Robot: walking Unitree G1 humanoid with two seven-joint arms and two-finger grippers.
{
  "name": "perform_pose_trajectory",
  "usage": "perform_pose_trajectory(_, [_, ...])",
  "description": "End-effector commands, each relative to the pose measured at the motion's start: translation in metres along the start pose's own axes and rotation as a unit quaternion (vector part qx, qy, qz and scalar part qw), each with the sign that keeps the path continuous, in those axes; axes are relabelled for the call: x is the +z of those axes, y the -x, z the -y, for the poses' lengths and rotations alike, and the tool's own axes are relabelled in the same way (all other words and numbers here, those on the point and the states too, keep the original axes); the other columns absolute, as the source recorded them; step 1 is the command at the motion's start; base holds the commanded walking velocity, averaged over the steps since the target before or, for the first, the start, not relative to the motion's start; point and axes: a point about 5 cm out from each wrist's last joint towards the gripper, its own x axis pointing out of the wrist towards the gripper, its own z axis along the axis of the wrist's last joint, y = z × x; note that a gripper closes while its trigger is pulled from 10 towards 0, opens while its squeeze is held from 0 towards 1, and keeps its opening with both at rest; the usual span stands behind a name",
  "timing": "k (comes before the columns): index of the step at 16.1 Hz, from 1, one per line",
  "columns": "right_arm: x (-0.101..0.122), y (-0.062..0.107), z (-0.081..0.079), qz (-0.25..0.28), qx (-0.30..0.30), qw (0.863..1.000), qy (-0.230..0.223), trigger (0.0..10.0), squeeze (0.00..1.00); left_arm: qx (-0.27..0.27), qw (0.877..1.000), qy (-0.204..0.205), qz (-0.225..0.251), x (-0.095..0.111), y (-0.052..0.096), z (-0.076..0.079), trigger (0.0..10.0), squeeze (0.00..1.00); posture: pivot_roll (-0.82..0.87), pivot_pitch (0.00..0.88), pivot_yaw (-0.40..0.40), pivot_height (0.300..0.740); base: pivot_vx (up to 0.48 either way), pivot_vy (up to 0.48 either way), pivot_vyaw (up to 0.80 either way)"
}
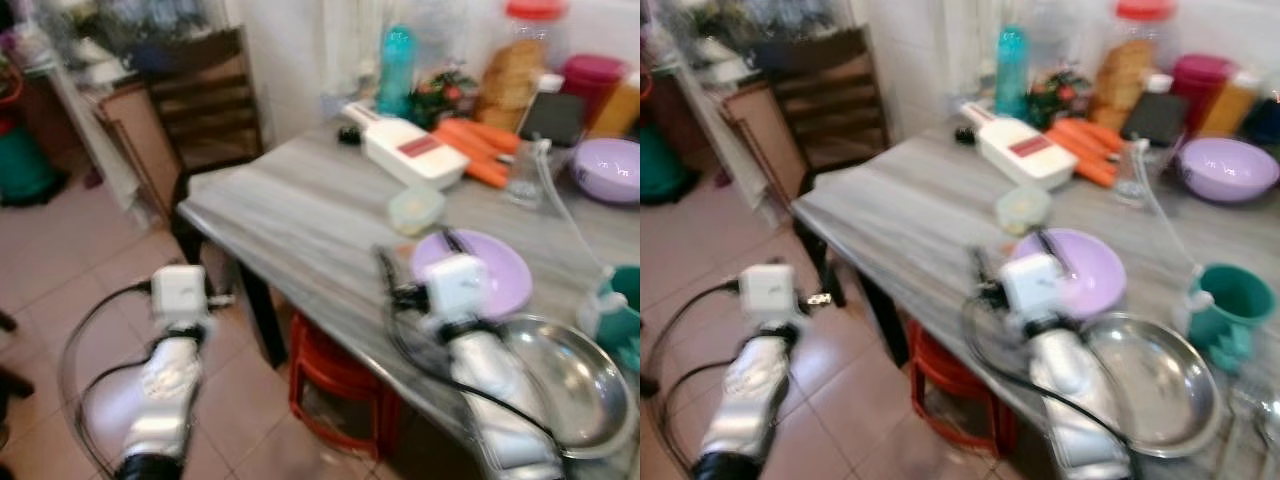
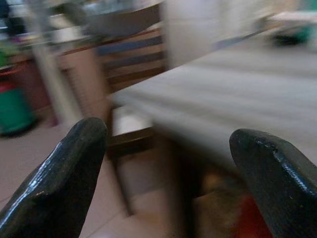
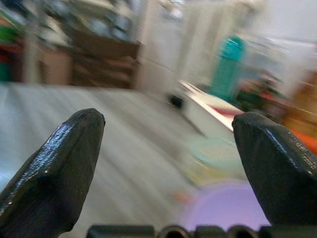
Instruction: Setting the table
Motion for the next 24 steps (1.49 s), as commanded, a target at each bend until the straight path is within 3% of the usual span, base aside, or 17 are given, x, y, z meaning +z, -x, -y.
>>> perform_pose_trajectory(1, [0.0,-0.001,0.004,0.003,0.0,1.0,0.006,10.0,0.0,0.014,1.0,-0.011,0.01,0.003,-0.001,-0.003,10.0,0.0,-0.09,0.0,0.098,0.74,0.0,0.0,0.8])
perform_pose_trajectory(16, [0.002,-0.007,0.002,0.014,0.01,1.0,0.006,10.0,0.0,0.062,0.997,-0.035,-0.002,-0.008,-0.002,-0.012,10.0,0.0,-0.08,0.0,0.075,0.74,0.0,0.0,0.8])
perform_pose_trajectory(21, [0.0,-0.015,0.003,0.009,0.016,1.0,-0.008,10.0,0.0,0.03,0.999,0.002,-0.021,-0.016,0.002,-0.002,10.0,0.0,-0.04,0.0,0.019,0.74,0.0,0.0,0.0])
perform_pose_trajectory(24, [-0.001,-0.02,0.002,0.008,0.033,0.999,-0.007,10.0,0.0,0.039,0.999,0.011,-0.024,-0.02,0.005,-0.002,10.0,0.0,-0.02,0.0,-0.014,0.74,0.0,0.0,0.0])
